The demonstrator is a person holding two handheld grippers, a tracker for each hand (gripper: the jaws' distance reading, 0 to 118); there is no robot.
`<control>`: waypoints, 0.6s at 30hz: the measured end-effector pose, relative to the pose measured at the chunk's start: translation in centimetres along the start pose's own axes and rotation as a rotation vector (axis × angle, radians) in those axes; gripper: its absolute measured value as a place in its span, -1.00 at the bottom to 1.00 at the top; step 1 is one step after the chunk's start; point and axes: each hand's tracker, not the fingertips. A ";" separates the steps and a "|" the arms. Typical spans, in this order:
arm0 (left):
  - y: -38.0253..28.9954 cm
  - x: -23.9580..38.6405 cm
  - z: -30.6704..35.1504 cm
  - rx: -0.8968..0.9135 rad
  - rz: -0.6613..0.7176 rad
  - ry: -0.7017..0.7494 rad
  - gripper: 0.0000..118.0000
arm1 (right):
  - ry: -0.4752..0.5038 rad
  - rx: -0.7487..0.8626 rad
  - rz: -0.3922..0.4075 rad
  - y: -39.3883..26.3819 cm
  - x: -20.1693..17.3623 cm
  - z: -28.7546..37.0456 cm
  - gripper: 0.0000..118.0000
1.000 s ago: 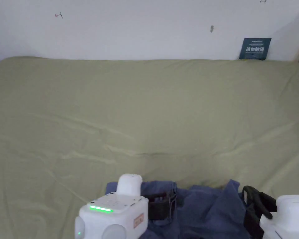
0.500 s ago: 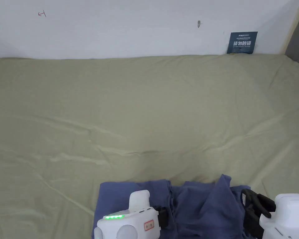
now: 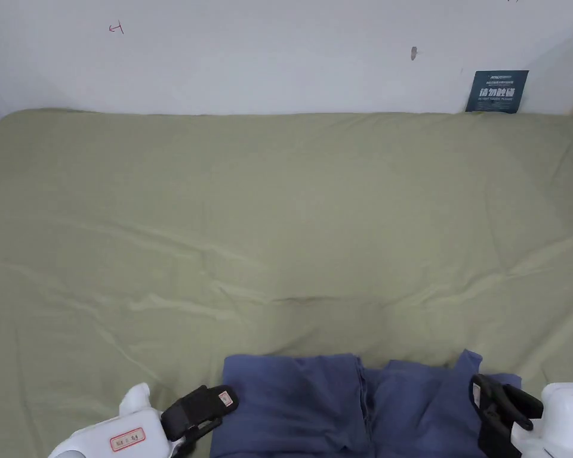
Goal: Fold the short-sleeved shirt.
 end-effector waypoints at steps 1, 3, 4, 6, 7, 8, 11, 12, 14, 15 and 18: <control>-0.1 -1.3 -0.7 -0.012 0.073 -0.130 1.00 | 0.006 -0.001 0.000 0.1 -0.2 0.0 -0.98; -0.1 -2.0 -1.7 0.020 0.172 -0.320 0.99 | 0.015 -0.004 0.003 0.3 -0.4 -0.1 -0.98; -0.2 -1.8 -3.0 -0.029 0.226 -0.407 0.96 | 0.013 -0.008 0.009 0.4 -0.6 -0.2 -0.98; -1.0 -1.2 -5.4 -0.054 0.203 -0.355 0.93 | 0.012 -0.013 0.016 0.6 -0.5 -0.3 -0.98; -1.2 -0.7 -6.2 -0.061 0.145 -0.300 0.61 | 0.012 -0.018 0.013 0.7 -0.4 -0.3 -0.98; -1.4 -0.5 -7.1 -0.054 0.115 -0.170 0.08 | 0.007 -0.023 0.007 0.8 -0.2 -0.3 -0.98; -1.5 -0.4 -7.1 -0.018 0.186 -0.209 -0.76 | -0.008 -0.016 -0.010 1.1 0.1 0.1 -0.98; -1.4 0.4 -6.1 0.015 0.170 -0.122 -0.76 | -0.014 -0.013 -0.012 1.2 0.2 0.3 -0.98; -0.8 1.6 -2.9 0.123 -0.018 0.012 -0.77 | -0.015 -0.008 -0.014 1.3 0.2 0.4 -0.98; -0.1 1.6 -1.4 0.154 -0.064 0.059 -0.77 | -0.013 -0.008 -0.015 1.3 0.2 0.3 -0.98; 2.5 0.8 3.3 0.250 -0.177 0.230 -0.78 | -0.006 -0.010 -0.012 1.3 0.0 0.3 -0.98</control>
